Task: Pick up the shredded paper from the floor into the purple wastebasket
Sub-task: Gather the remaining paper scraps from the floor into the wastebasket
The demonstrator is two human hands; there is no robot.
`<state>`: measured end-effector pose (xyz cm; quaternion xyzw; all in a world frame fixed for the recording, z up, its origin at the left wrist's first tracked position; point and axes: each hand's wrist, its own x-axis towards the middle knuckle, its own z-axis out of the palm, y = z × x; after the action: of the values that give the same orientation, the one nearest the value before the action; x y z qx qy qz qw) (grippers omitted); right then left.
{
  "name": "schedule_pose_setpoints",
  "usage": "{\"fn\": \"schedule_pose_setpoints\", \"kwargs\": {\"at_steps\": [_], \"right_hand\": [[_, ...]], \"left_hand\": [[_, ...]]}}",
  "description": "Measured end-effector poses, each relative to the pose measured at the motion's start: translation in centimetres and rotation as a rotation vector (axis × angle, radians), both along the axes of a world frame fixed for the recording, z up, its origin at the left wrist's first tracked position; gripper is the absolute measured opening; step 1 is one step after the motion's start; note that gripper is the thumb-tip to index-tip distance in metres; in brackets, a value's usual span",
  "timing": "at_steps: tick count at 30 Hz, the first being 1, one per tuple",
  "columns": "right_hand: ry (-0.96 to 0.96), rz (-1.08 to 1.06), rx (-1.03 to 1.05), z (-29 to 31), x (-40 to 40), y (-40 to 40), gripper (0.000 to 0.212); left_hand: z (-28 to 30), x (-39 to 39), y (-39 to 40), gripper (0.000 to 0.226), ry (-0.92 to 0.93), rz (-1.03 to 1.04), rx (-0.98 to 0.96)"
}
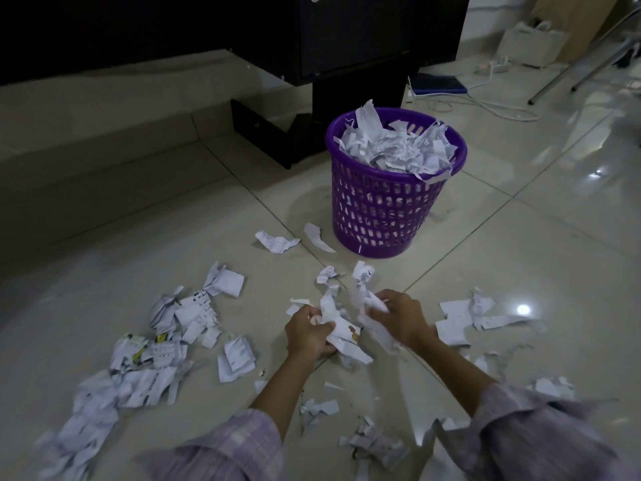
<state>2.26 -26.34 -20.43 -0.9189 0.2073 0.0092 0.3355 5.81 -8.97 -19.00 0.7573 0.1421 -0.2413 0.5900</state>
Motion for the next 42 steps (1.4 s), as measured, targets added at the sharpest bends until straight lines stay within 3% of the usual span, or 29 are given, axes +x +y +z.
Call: {"fn": "schedule_pose_setpoints", "kwargs": {"at_steps": [4,8,11,14,18,20,26,31,33,37,42], "right_hand": [[-0.081,0.025,0.014,0.5,-0.3,2.6,0.023],[-0.185,0.081,0.025,0.0,-0.8,4.1,0.019],[-0.177,0.088,0.032,0.2,-1.1,4.3,0.017],[-0.113,0.090,0.113,1.0,-1.5,3.8,0.024],[0.149,0.186,0.292,1.5,-2.2,2.6,0.047],[0.205,0.218,0.350,2.2,-2.7,1.8,0.045],[0.075,-0.021,0.256,3.4,-4.1,-3.5,0.036],[0.005,-0.262,0.155,2.7,-4.9,-8.3,0.048],[0.094,-0.313,0.040,1.8,-5.2,-10.2,0.060],[0.420,-0.182,-0.140,0.7,-5.9,-12.2,0.107],[0.567,-0.054,-0.169,-0.4,-5.8,-12.1,0.121]], "left_hand": [[0.1,-0.2,-0.1,0.017,-0.101,-0.039,0.112],[0.6,-0.6,-1.1,0.014,-0.014,0.027,-0.040],[1.1,-0.7,-1.8,0.029,0.124,0.039,-0.215],[0.5,-0.8,-2.1,0.046,0.086,-0.015,-0.170],[-0.6,-0.7,-2.6,0.031,0.031,0.016,-0.085],[-0.6,-0.7,-3.1,0.025,0.005,-0.020,-0.057],[-0.9,-1.4,-5.8,0.020,-0.074,-0.053,-0.002],[-1.4,-2.1,-8.1,0.027,-0.077,-0.109,0.017],[-1.6,-2.2,-8.6,0.030,-0.079,-0.112,0.031],[-2.3,-2.1,-8.6,0.031,-0.097,-0.130,0.070],[-3.4,-1.8,-8.2,0.023,-0.087,-0.132,0.074]]}}
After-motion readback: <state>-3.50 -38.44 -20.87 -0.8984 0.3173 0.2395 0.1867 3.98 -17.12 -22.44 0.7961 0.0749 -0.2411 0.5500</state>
